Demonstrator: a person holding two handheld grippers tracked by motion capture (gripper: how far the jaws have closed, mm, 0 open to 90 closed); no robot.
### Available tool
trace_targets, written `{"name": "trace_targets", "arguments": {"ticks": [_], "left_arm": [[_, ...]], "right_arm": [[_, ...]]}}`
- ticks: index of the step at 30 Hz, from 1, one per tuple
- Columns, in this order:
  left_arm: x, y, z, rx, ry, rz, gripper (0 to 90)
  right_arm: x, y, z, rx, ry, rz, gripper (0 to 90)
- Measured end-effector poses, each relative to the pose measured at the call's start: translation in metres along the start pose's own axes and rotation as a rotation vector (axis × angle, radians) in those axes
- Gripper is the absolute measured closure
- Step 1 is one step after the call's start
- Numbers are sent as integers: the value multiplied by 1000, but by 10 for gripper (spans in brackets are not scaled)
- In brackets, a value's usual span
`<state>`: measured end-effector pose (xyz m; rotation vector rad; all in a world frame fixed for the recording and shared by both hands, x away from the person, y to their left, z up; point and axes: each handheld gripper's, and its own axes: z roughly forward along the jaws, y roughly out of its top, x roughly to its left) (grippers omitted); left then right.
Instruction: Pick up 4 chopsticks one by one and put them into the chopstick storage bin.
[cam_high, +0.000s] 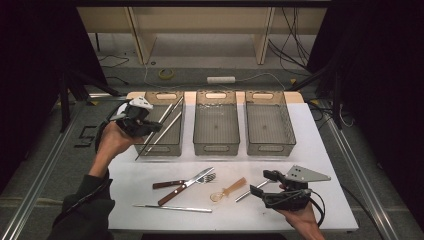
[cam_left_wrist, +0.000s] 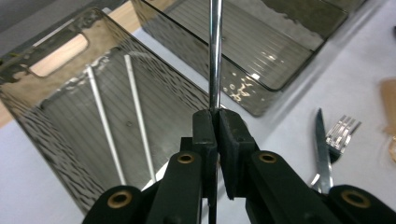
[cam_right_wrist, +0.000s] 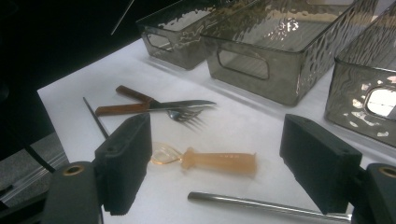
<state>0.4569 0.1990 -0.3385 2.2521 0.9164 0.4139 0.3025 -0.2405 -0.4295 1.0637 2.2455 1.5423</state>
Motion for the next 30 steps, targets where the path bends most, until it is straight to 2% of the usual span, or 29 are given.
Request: {"name": "trace_targets", "arguments": {"ticks": [7, 11, 15, 20, 26, 30], "left_arm": [[14, 13, -2, -25, 50, -21, 850], [24, 17, -5, -37, 51, -42, 850], [33, 20, -4, -46, 73, -66, 850], [46, 19, 3, -75, 96, -106, 849], [52, 15, 12, -114, 109, -131, 849], [54, 10, 22, -103, 113, -137, 849]], "right_arm": [[0, 0, 0, 0, 0, 1, 262], [0, 0, 0, -1, 1, 2, 262], [0, 0, 1, 0, 5, 0, 261], [0, 0, 0, -1, 5, 1, 262], [0, 0, 1, 1, 6, 0, 262], [0, 0, 1, 0, 7, -1, 262]]}}
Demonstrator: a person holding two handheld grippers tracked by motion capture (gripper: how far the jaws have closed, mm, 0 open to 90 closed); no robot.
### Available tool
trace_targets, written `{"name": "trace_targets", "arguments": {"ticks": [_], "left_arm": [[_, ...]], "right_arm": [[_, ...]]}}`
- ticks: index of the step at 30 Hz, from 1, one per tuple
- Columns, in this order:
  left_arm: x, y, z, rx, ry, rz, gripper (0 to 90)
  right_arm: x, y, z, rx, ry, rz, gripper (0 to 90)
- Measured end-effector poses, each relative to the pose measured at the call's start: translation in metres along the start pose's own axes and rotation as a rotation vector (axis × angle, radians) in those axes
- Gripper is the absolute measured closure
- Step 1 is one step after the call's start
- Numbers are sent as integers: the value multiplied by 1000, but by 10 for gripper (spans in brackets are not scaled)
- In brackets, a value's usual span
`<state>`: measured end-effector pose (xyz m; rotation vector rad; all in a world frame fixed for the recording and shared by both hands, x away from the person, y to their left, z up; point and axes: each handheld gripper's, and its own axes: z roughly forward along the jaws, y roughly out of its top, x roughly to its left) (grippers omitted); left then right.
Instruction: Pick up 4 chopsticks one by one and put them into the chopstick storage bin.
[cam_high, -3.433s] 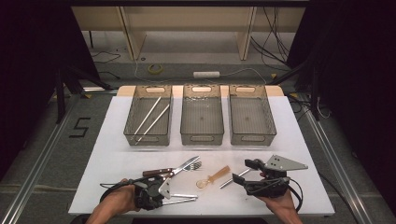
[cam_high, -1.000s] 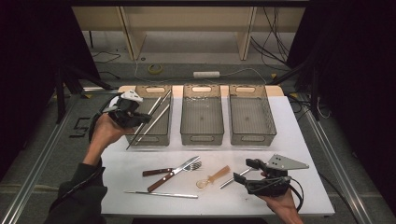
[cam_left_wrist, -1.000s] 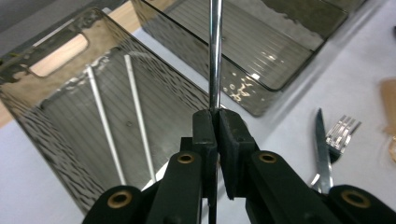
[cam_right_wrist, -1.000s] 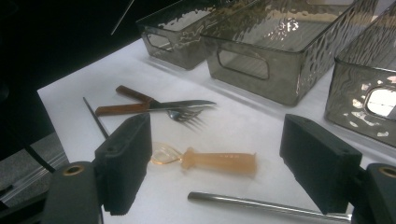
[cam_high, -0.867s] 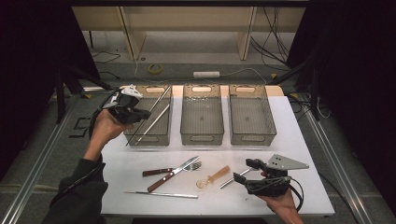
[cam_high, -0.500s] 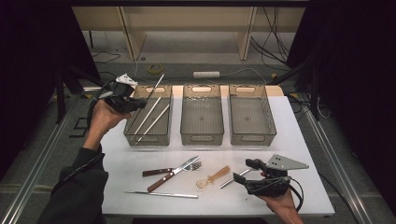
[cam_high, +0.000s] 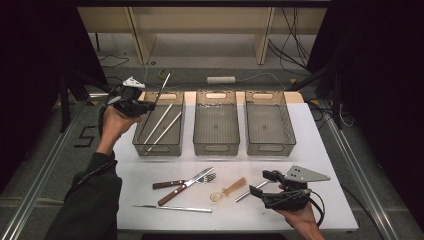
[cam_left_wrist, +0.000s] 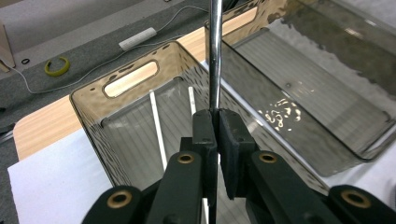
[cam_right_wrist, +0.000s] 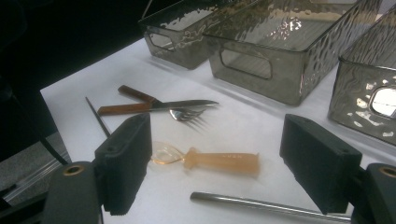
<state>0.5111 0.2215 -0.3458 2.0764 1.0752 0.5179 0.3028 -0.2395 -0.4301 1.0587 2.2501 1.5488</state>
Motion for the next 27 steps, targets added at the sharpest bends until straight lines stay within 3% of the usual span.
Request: {"name": "trace_targets", "arguments": {"ticks": [12, 27], "left_arm": [[5, -20, 18, -8, 15, -39, 849], [12, -43, 33, 20, 22, -81, 848]], "right_arm": [[0, 0, 0, 0, 2, 3, 262], [0, 0, 0, 1, 2, 2, 262]]}}
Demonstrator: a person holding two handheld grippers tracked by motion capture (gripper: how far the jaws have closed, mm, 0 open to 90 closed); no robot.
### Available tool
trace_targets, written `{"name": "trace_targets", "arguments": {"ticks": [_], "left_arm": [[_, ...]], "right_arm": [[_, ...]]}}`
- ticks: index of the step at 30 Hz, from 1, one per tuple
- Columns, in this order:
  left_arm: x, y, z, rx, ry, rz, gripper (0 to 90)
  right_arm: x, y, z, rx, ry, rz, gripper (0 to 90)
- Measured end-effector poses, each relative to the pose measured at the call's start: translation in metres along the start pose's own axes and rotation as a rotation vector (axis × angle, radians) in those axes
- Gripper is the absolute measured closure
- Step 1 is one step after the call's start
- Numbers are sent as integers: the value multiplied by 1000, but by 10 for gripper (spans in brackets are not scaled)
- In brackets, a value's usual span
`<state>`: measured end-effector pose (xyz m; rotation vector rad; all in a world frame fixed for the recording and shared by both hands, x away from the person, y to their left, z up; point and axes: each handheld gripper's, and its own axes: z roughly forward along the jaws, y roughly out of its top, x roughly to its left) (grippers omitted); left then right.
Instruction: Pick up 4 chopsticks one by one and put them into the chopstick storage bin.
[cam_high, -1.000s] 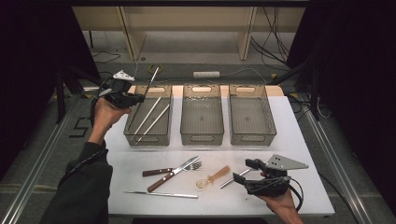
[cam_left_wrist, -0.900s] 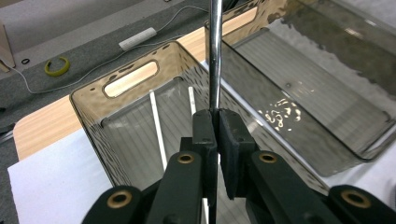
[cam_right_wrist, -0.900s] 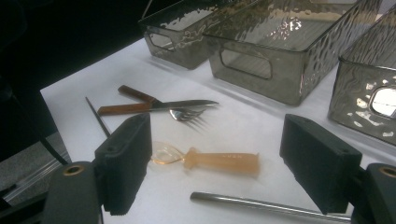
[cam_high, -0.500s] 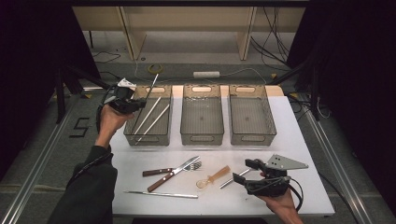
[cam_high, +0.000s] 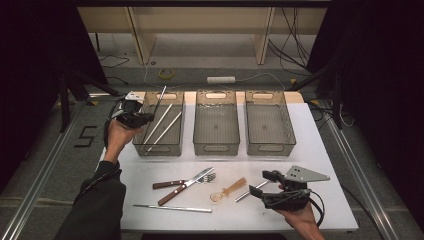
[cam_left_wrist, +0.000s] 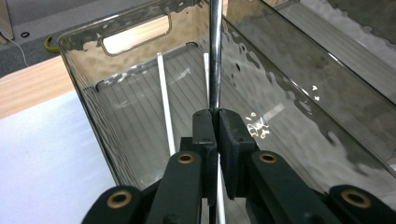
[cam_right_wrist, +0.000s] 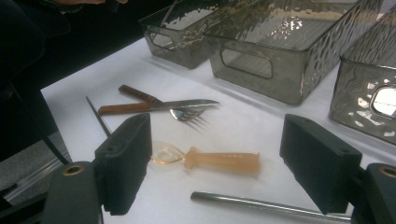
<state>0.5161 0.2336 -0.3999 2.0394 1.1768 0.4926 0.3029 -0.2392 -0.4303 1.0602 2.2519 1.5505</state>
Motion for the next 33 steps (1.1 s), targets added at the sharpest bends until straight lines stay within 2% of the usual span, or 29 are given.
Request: {"name": "trace_targets", "arguments": {"ticks": [11, 18, 22, 24, 26, 31, 33], "left_arm": [[3, -11, 12, 21, -3, -26, 846], [6, -15, 16, 11, 1, -60, 850], [4, -13, 15, 28, 1, -68, 711], [2, -12, 12, 19, -10, -74, 651], [-1, -11, 9, 31, -20, -73, 554], [-16, -14, 0, 56, -68, -36, 444], [-21, -14, -5, 74, -67, -9, 413]], "right_arm": [[0, 0, 0, -1, -1, -2, 262], [0, 0, 0, -1, 0, -2, 262], [0, 0, 0, -1, 0, -2, 262], [0, 0, -1, -1, 0, -1, 262], [0, 0, -1, -1, 0, -1, 262], [0, 0, -1, 0, -1, 0, 262], [1, 0, 0, -1, 0, -1, 262]]}}
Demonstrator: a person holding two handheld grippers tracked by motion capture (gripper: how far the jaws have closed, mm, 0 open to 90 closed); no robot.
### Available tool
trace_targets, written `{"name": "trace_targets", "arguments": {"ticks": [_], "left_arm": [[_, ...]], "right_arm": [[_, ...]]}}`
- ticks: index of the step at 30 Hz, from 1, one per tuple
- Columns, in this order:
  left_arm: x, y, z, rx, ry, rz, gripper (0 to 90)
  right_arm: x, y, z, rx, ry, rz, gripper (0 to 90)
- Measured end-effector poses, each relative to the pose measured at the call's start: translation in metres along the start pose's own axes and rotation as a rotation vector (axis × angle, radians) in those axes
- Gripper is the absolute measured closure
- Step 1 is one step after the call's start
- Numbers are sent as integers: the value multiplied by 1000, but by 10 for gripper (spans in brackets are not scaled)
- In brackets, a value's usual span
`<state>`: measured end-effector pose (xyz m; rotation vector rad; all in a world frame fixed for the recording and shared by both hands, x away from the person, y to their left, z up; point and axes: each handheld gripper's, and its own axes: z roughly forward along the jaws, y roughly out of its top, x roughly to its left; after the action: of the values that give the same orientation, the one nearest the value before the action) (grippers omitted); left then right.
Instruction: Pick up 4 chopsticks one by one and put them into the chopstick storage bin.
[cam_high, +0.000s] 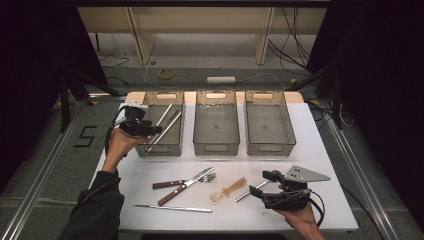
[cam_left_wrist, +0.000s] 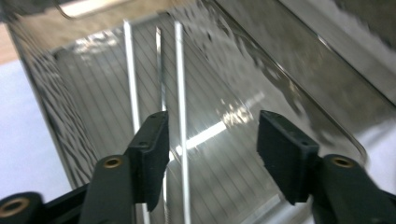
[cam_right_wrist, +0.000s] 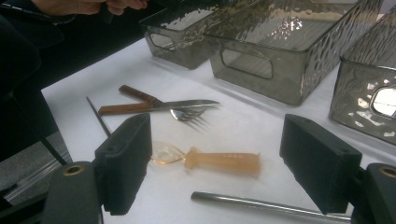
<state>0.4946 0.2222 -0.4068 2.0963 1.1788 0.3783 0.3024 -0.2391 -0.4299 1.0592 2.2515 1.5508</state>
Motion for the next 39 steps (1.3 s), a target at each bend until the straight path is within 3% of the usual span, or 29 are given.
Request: {"name": "trace_targets", "arguments": {"ticks": [3, 11, 16, 22, 32, 39], "left_arm": [[-8, 0, -12, -2, -29, 13, 389], [-42, -2, -40, 27, -91, 124, 353], [-75, -11, -43, 87, -137, 229, 336], [-106, -21, -45, 132, -188, 308, 322], [-126, -33, -50, 138, -248, 341, 308], [-135, -44, -46, 183, -262, 368, 275]], "right_arm": [[1, 0, 0, 0, 3, -4, 262], [2, 1, -1, -1, 6, -7, 262], [2, 1, 0, 1, 6, -8, 262], [3, 1, 0, 2, 6, -7, 262], [3, 1, 0, 0, 6, -10, 262], [3, 1, -1, 1, 5, -14, 262]]}}
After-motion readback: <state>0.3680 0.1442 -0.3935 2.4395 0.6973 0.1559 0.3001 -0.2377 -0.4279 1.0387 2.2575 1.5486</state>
